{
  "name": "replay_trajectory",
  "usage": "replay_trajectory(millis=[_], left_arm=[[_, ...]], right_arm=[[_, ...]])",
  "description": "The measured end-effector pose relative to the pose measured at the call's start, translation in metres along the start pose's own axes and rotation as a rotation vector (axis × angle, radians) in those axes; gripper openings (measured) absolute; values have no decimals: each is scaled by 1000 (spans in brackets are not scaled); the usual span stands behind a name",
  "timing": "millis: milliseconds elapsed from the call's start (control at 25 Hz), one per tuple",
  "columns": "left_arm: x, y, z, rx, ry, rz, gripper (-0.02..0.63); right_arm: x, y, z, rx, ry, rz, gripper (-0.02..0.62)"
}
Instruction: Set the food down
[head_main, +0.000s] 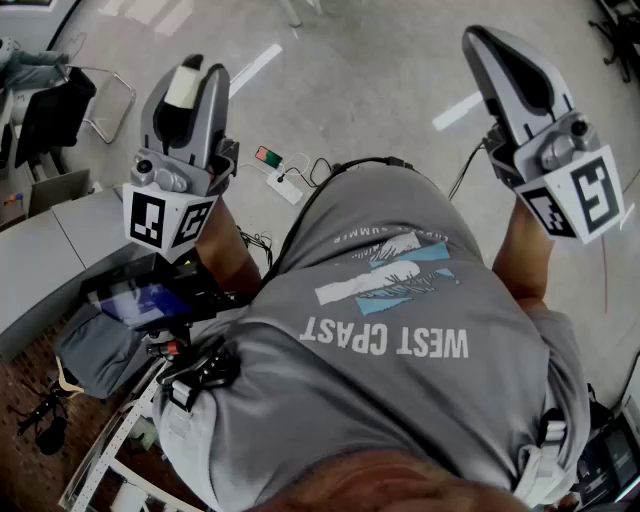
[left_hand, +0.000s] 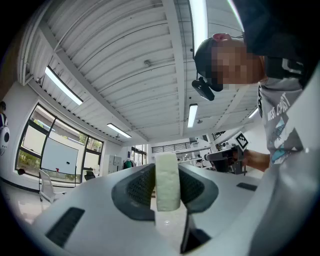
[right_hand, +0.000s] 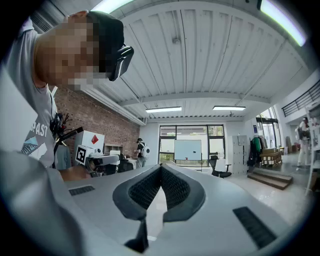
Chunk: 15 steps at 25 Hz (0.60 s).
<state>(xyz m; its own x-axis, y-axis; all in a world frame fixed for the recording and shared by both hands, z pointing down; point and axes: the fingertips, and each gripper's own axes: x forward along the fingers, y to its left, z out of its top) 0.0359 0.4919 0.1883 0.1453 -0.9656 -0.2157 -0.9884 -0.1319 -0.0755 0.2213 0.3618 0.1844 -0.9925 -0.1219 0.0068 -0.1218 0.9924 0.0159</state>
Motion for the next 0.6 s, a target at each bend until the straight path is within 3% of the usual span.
replay_trajectory(millis=[280,600], left_arm=[[11,-3,-4,-14,5,-3,110],[11,-58,-17,-1,10,-33,110]], right_arm=[[1,-9,8,18,-34,3,8],[-51,-3,-16,38,-63,-18,9]])
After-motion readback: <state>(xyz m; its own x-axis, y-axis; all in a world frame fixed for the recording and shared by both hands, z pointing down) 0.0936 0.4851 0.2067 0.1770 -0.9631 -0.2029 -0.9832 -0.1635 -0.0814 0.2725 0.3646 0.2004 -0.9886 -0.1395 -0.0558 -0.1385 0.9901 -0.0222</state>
